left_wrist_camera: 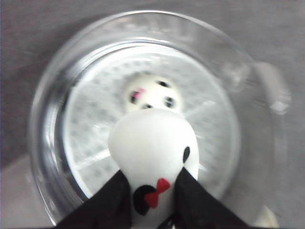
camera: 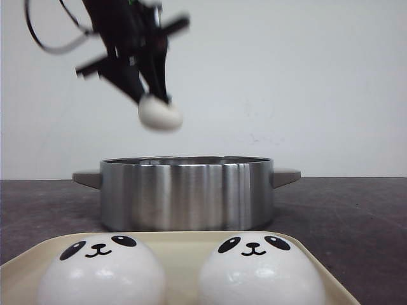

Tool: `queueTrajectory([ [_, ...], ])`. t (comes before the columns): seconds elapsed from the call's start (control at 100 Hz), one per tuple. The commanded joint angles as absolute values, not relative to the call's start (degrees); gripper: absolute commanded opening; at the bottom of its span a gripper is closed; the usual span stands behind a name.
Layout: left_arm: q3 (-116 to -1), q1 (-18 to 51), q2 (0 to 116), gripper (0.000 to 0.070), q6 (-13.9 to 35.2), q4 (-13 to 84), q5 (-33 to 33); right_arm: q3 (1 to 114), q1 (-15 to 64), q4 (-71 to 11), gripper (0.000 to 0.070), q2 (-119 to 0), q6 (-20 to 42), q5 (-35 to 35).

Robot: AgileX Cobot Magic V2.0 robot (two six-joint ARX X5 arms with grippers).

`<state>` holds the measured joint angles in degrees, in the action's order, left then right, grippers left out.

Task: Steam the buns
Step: 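Lift the held bun with the left gripper over the pot, then lower the bun into the pot, open the left gripper, withdraw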

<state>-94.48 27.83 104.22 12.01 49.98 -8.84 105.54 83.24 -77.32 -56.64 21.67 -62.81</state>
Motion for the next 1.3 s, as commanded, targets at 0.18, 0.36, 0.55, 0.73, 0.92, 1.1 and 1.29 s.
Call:
queueTrajectory([
  [0.18,-98.1,27.33,115.37,0.001,9.45,49.01,-7.84,106.59,84.25,-80.99,0.001,-57.19,25.61,-63.05],
  [0.36,-98.08,27.33,119.46,0.003,9.45,48.12,-4.75,106.59,84.25,-81.06,0.001,-57.19,26.81,-63.02],
  [0.55,-98.1,27.35,120.09,0.0223,9.82,45.34,-4.69,106.59,84.25,-81.08,0.001,-57.19,27.09,-62.87],
  [0.73,-99.0,27.4,120.03,0.0546,9.91,45.34,-4.69,106.54,84.25,-81.06,0.0009,-57.19,27.07,-62.89],
  [0.92,-103.37,27.4,120.03,0.0557,9.93,49.08,-4.69,106.54,84.25,-81.06,0.001,-57.21,27.29,-63.05],
  [1.1,-112.42,27.42,119.37,0.0556,10.15,56.69,-4.73,106.19,84.25,-81.06,0.0009,-57.25,29.61,-63.02],
  [1.29,-115.24,28.88,109.8,0.0554,10.15,55.94,-4.84,102.72,84.18,-81.06,0.001,-57.63,31.42,-62.57],
])
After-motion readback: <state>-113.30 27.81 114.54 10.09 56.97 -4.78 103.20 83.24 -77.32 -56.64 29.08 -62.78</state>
